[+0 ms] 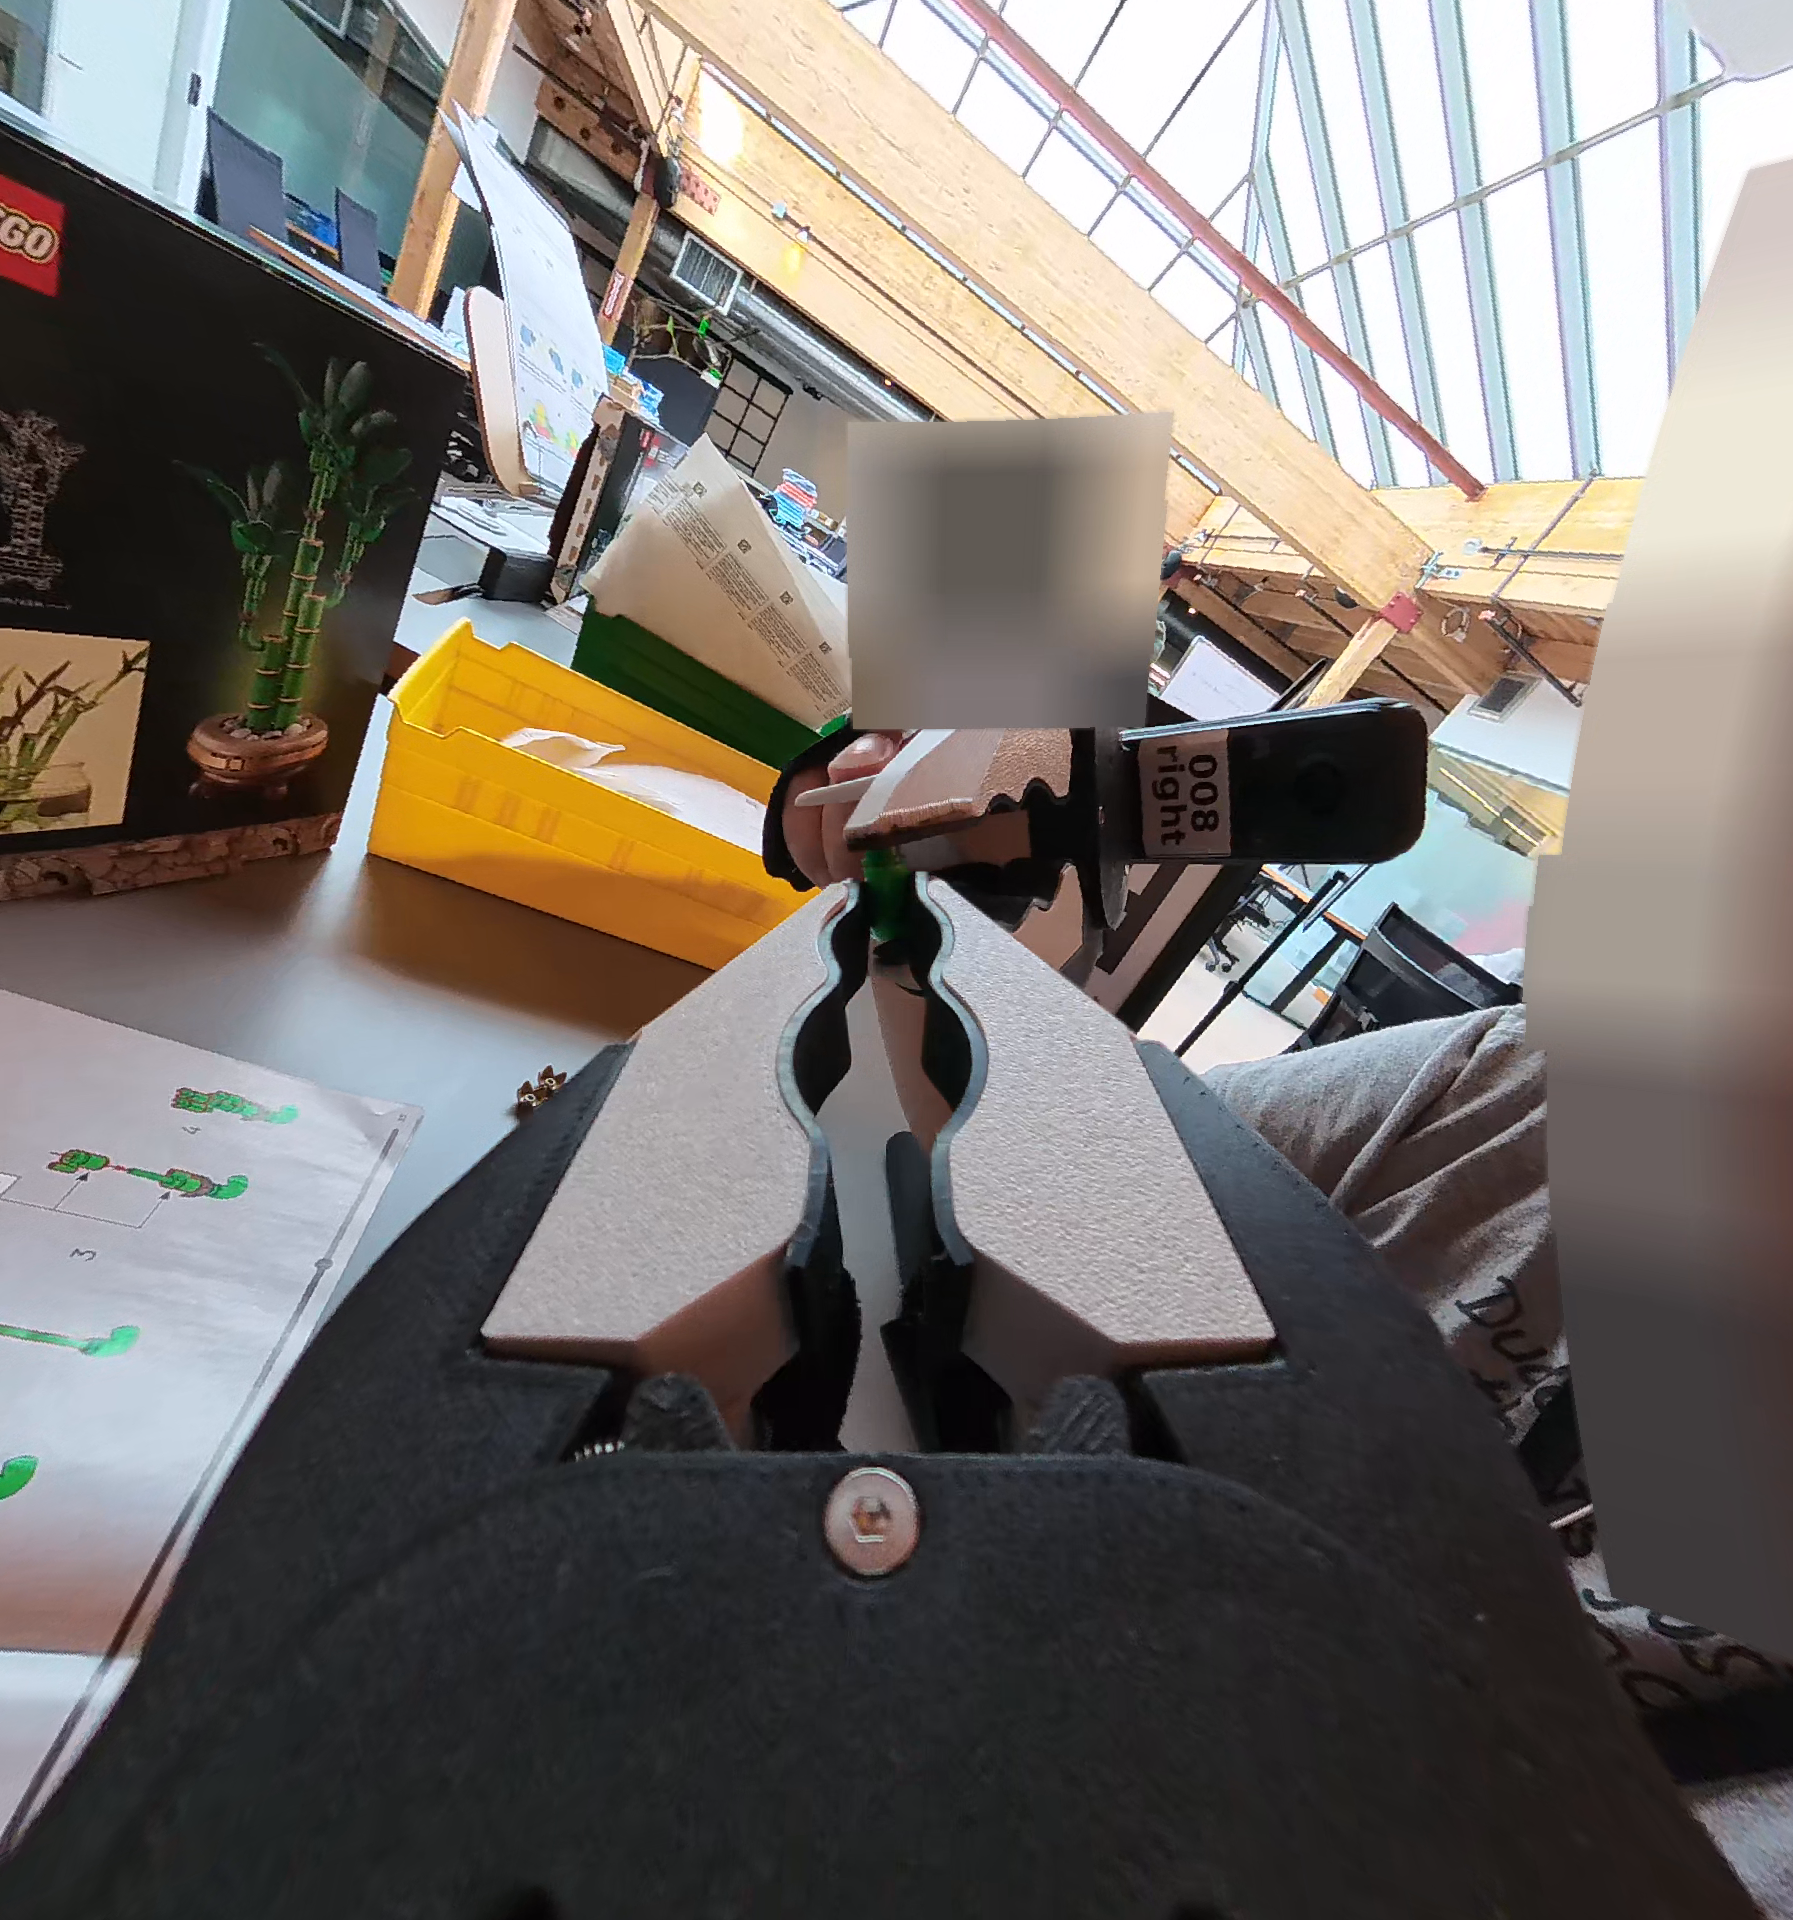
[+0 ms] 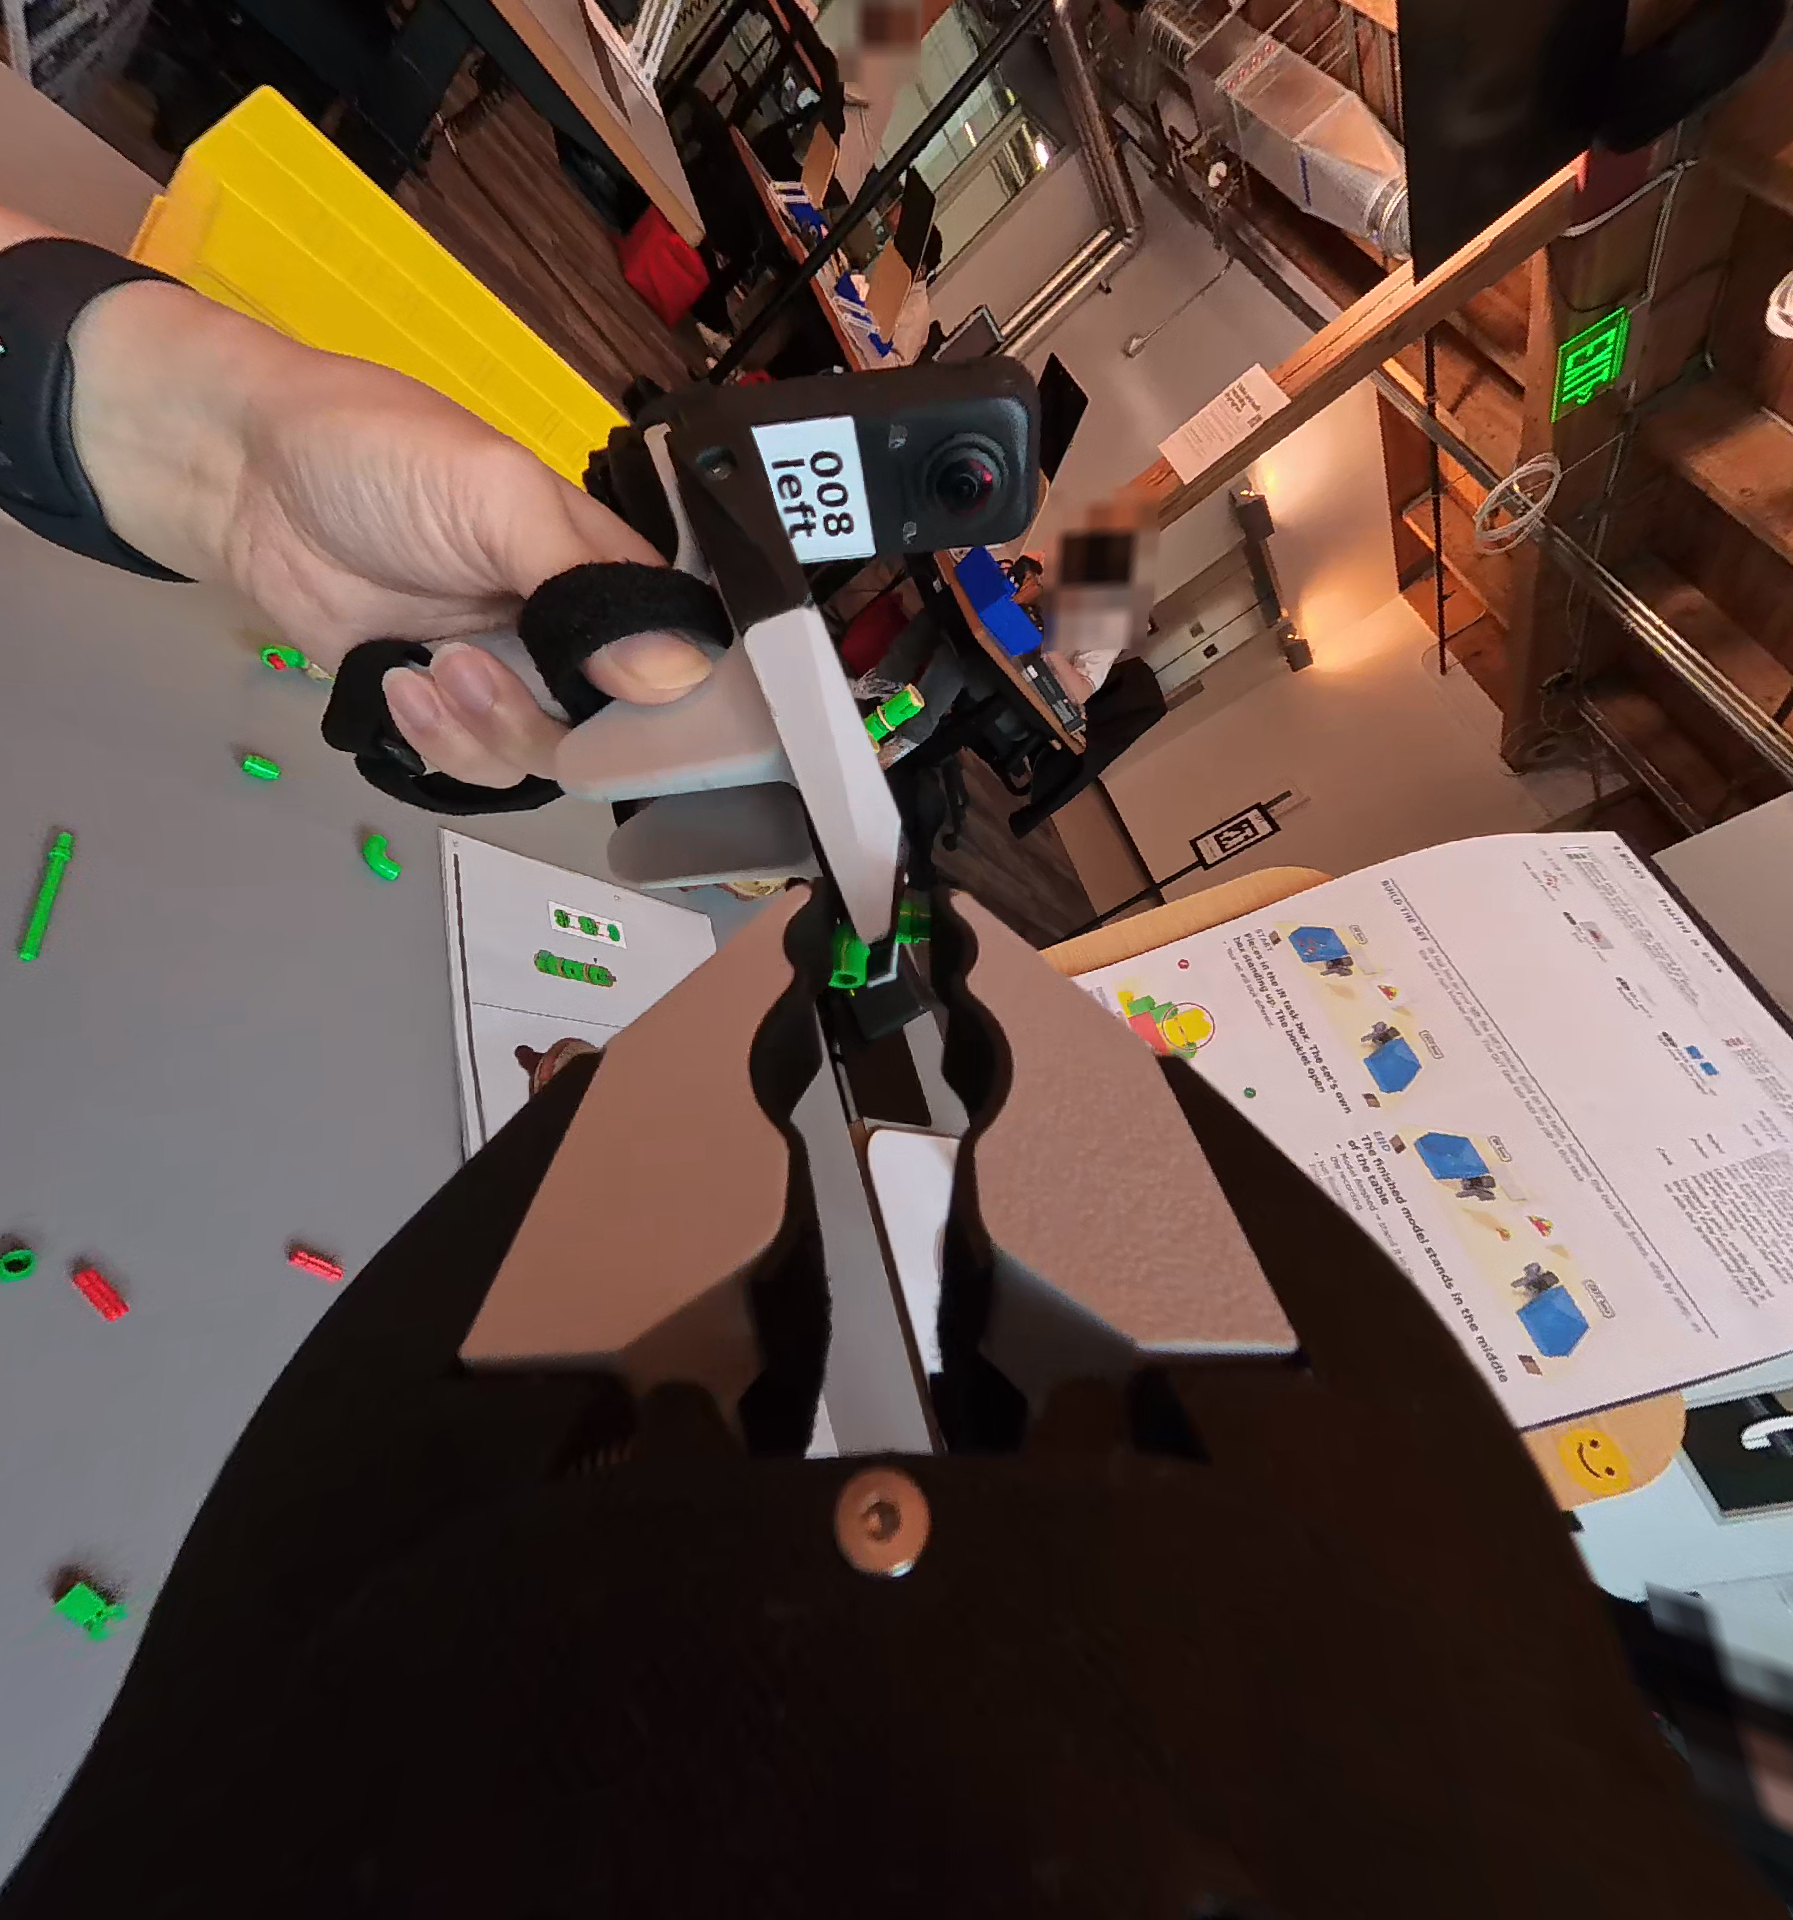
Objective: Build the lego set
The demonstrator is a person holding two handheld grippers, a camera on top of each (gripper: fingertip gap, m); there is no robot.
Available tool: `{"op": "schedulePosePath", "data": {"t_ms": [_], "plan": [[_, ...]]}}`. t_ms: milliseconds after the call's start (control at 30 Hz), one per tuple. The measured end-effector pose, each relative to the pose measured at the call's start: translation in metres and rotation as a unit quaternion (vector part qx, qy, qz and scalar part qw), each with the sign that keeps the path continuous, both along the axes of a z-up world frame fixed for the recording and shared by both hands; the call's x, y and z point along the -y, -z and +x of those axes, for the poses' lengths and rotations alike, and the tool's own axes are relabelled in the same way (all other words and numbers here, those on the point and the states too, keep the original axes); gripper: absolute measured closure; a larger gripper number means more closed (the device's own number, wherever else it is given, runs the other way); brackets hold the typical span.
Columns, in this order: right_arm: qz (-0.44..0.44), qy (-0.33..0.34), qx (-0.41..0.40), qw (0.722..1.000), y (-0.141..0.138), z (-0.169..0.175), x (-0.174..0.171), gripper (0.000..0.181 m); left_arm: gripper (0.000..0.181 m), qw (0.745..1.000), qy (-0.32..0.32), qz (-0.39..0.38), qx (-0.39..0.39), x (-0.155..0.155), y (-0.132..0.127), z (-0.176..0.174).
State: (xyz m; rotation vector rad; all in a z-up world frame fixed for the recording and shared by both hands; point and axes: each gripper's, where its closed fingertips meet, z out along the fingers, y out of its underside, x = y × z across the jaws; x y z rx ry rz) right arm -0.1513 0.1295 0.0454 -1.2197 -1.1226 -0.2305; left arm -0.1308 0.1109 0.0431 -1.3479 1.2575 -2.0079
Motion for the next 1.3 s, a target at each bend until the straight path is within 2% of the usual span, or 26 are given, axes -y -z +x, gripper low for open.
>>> {"op": "schedulePosePath", "data": {"t_ms": [567,667,700,767,800,933,1133,1300], "plan": [[-0.001,-0.004,-0.001,1.000,0.001,0.001,0.000,0.169,0.177,1.000,-0.006,0.009,-0.005,0.001,0.001,0.001],[-0.005,-0.018,-0.031,0.999,-0.002,-0.002,-0.002,0.167,0.177,1.000,-0.009,0.016,0.001,-0.003,-0.002,-0.001],[-0.006,-0.020,-0.035,0.999,-0.002,-0.003,-0.003,0.166,0.177,1.000,-0.015,0.021,-0.001,-0.005,-0.001,-0.001],[0.001,-0.007,-0.028,1.000,-0.003,0.001,-0.006,0.144,0.177,0.999,-0.028,0.024,0.003,-0.012,-0.002,-0.003],[-0.005,-0.001,-0.022,1.000,-0.002,0.003,-0.006,0.144,0.177,0.999,-0.028,0.021,0.004,-0.015,-0.003,-0.005],[-0.004,0.009,-0.029,1.000,-0.009,0.013,-0.005,0.147,0.177,0.998,-0.053,0.032,0.005,-0.025,-0.004,-0.008],[-0.039,0.011,-0.013,0.999,0.008,0.017,-0.012,0.154,0.177,0.996,-0.079,0.051,-0.006,-0.030,0.001,-0.004],[-0.050,0.022,0.017,0.998,0.024,0.015,-0.019,0.159,0.177,0.996,-0.088,0.027,-0.009,-0.036,0.004,-0.002]]}}
